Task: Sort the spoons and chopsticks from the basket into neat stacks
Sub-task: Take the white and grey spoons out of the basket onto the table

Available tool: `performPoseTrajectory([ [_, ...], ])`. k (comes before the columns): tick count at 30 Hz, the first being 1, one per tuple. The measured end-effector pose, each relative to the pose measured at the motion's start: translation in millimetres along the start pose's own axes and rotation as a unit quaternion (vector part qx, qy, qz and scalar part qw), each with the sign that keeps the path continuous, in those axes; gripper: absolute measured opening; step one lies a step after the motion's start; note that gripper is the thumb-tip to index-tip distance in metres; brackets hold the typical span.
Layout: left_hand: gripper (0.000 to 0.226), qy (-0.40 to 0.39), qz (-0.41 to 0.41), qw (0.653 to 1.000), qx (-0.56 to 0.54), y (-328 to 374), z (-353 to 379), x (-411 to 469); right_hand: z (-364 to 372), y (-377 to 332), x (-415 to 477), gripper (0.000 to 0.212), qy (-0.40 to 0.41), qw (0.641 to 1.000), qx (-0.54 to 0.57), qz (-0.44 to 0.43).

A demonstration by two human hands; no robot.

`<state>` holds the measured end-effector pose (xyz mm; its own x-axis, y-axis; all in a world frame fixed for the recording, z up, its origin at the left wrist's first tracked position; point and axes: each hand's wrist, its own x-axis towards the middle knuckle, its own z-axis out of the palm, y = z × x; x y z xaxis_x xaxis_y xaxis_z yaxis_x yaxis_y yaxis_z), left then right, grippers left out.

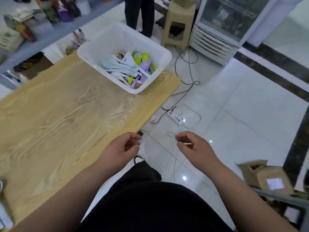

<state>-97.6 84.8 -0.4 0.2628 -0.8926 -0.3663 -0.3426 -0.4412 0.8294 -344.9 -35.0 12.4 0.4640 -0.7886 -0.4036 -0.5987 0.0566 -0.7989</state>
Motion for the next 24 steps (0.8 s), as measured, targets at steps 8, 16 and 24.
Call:
performPoseTrajectory([
  [8,0.025,-0.015,-0.008,1.0,-0.003,27,-25,98,-46,-36,104,0.018,0.008,1.0,-0.011,0.005],
  [16,0.022,0.08,-0.018,0.996,-0.022,72,-71,191,-57,-54,192,0.019,-0.084,0.996,-0.038,-0.012],
  [24,0.022,0.234,-0.123,0.962,-0.064,89,-74,248,-77,-112,336,0.017,-0.258,0.955,-0.091,-0.117],
])
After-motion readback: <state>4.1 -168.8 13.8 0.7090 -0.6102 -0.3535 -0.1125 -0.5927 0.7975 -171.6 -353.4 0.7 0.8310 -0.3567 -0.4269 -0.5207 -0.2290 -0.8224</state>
